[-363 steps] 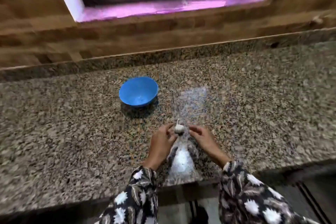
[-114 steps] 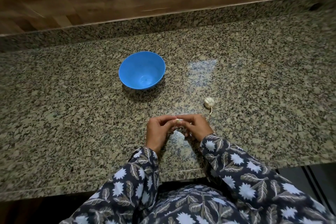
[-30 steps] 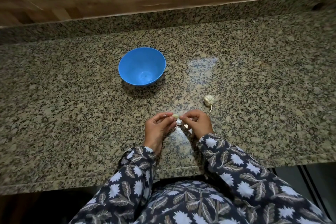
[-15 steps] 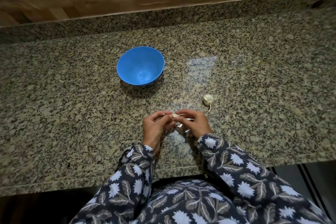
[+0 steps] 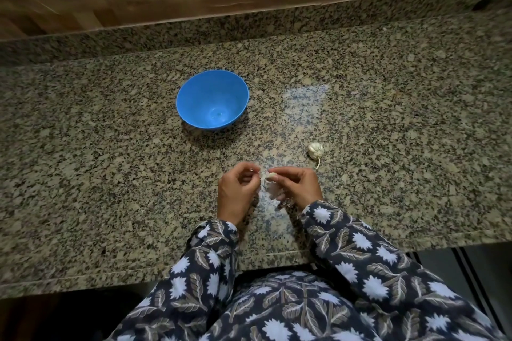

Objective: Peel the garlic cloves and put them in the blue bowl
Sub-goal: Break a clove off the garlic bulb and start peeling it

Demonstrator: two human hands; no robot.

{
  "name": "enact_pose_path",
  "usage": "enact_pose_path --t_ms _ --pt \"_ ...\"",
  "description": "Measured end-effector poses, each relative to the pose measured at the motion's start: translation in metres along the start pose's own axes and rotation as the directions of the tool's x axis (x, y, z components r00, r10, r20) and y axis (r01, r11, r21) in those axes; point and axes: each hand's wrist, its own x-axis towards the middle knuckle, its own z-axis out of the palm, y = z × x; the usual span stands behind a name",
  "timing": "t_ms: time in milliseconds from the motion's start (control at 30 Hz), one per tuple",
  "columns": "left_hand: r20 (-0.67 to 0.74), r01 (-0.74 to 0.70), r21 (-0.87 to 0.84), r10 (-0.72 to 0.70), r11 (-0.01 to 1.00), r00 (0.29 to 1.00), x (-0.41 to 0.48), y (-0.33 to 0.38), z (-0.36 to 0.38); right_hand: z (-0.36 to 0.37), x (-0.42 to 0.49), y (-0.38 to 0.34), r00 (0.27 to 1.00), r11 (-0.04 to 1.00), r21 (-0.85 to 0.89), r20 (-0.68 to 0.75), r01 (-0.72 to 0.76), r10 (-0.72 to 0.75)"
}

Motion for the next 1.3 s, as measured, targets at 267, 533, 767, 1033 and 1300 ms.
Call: enact_pose_path --t_ms 267,533,767,1033,1300 --pt "-0.075 0.137 -0.069 -0.142 0.988 0.987 -0.003 -0.001 -0.001 -0.002 -0.004 -0.001 0.999 0.999 -0.007 -0.002 0.038 -0.038" --pt "0.071 0.308 -0.286 -0.300 0.908 0.951 -0.008 0.007 0.005 0.002 -0.004 0.004 0.980 0.921 -0.346 -0.028 0.177 -0.198" --pt "0.197 0.348 -0.463 -0.288 0.816 0.937 -0.013 0.009 0.000 -0.002 -0.003 0.006 0.980 0.943 -0.301 -0.091 0.143 -0.178" --pt "0.090 0.246 -0.409 -0.230 0.879 0.969 -0.008 0.000 -0.006 0.001 -0.005 0.002 0.999 0.999 -0.011 0.023 -0.035 0.035" --pt "0.089 0.118 -0.315 -0.094 0.942 0.992 -0.011 0.002 -0.005 0.002 -0.005 -0.001 0.991 0.989 0.074 0.044 -0.128 0.125"
